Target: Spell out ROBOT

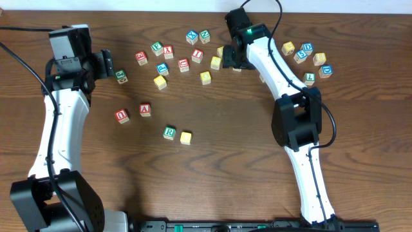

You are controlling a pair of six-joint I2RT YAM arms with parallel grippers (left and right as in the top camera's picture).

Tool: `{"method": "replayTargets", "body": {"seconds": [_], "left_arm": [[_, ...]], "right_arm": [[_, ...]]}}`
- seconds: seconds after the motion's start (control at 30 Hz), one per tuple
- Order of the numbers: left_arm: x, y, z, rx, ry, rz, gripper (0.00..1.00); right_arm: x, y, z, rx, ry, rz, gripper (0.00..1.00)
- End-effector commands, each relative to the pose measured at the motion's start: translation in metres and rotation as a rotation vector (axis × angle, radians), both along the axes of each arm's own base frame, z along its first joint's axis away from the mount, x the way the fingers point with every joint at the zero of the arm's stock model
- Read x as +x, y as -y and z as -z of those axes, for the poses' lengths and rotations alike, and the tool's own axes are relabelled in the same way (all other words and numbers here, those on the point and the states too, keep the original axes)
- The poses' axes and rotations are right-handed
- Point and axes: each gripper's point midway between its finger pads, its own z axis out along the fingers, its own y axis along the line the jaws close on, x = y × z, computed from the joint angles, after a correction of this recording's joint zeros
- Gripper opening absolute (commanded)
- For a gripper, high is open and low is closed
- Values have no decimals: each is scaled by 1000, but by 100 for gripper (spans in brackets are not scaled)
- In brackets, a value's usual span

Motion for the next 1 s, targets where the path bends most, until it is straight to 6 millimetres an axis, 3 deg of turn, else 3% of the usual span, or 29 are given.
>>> {"method": "replayTargets", "body": {"seconds": [0.0,0.5,0.67,0.83,0.97], "left_arm": [[0,-1,7,-2,-15,3,91],[0,-1,7,-2,-15,3,91],[0,-1,7,-2,-16,3,91],[0,-1,7,-2,-15,3,91],[0,-1,7,-2,-16,3,91]], "right_arm": [[6,4,-5,-4,21,11,60],[9,10,-5,-4,26,21,59],[10,11,-5,-4,26,22,56],[10,11,-5,-3,27,22,42],[10,11,-5,-3,27,22,41]]}}
